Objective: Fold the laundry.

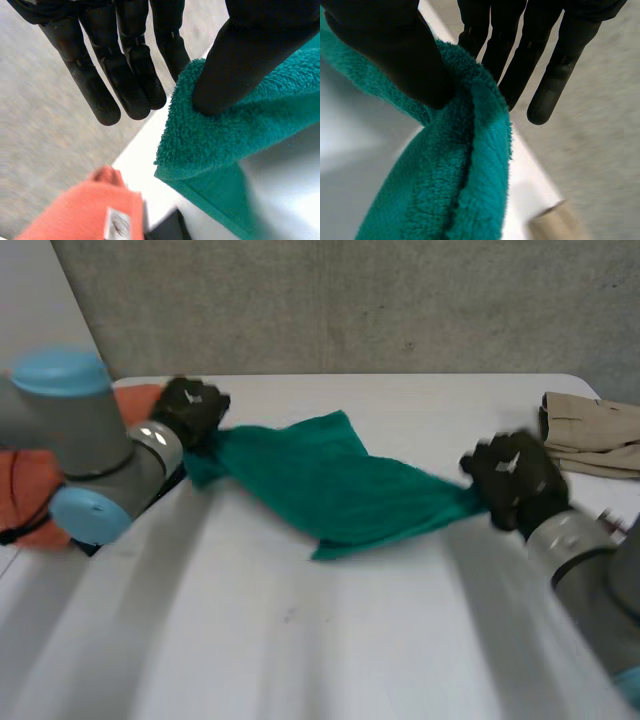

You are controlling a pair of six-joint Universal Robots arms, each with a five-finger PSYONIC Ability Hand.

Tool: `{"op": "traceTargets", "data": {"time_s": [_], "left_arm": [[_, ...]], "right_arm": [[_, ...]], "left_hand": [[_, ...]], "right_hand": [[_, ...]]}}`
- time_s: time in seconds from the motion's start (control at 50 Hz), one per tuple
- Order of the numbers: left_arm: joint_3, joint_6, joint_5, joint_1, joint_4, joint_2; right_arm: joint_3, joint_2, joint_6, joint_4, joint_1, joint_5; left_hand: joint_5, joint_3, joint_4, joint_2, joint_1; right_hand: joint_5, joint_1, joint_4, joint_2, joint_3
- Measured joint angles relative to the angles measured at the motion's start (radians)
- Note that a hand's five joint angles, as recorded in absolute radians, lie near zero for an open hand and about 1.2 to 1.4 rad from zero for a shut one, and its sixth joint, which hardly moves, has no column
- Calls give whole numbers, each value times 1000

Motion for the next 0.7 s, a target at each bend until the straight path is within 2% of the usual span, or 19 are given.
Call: {"op": "traceTargets", "data": {"time_s": [0.1, 0.2, 0.26, 0.36, 0.38, 0.42, 0.48, 0.54, 0.58, 0.62, 0.64, 0.68, 0.7], "left_arm": [[-153, -104, -4, -33, -37, 249], [-291, -160, 2, -75, -49, 379], [-347, -171, 1, -118, -47, 376], [-337, -169, -26, -195, -30, 241], [-327, -169, -34, -203, -28, 217], [-269, -167, -80, -230, -20, 121], [-166, -165, -162, -252, -13, 11], [-78, -165, -231, -261, -8, -53], [-2, -168, -285, -263, -4, -90], [27, -168, -300, -262, -3, -98], [31, -168, -300, -262, -3, -97], [38, -166, -295, -263, -5, -88], [34, -166, -290, -264, -8, -77]], "right_arm": [[-137, -47, -59, 109, -77, -73], [-294, 19, -78, 184, -155, -190], [-419, 139, -83, 205, -190, -259], [-577, 331, -100, 204, -206, -285], [-607, 374, -109, 201, -207, -282], [-669, 469, -140, 189, -205, -268], [-722, 555, -189, 156, -202, -216], [-742, 589, -219, 112, -198, -144], [-732, 587, -225, 59, -192, -45], [-703, 554, -201, 35, -185, 14], [-694, 543, -193, 31, -183, 26], [-624, 452, -126, 22, -173, 84], [-591, 409, -96, 29, -169, 97]], "left_hand": [[0, 0, 0, 0, 0], [0, 0, 0, 0, 0], [0, 0, 0, 1, 0], [0, 0, 0, 1, 0], [0, 0, 0, 1, 0], [0, 1, 0, 1, 0], [0, 4, 1, 2, 0], [0, 4, 1, 2, 0], [-6, -3, -7, -13, -11], [-198, -221, -229, -226, -232], [-198, -221, -229, -226, -232], [-639, -677, -683, -687, -702], [-669, -697, -714, -715, -726]], "right_hand": [[0, 0, 3, 0, 0], [5, 0, 4, 0, 0], [10, 0, 4, 0, 0], [-4, -6, -14, -21, -15], [-75, -46, -97, -109, -94], [-453, -381, -470, -476, -466], [-859, -784, -878, -885, -866], [-939, -837, -977, -959, -966], [-940, -837, -987, -960, -973], [-939, -837, -987, -960, -973], [-939, -837, -987, -960, -973], [-939, -837, -987, -960, -973], [-940, -837, -987, -960, -973]]}}
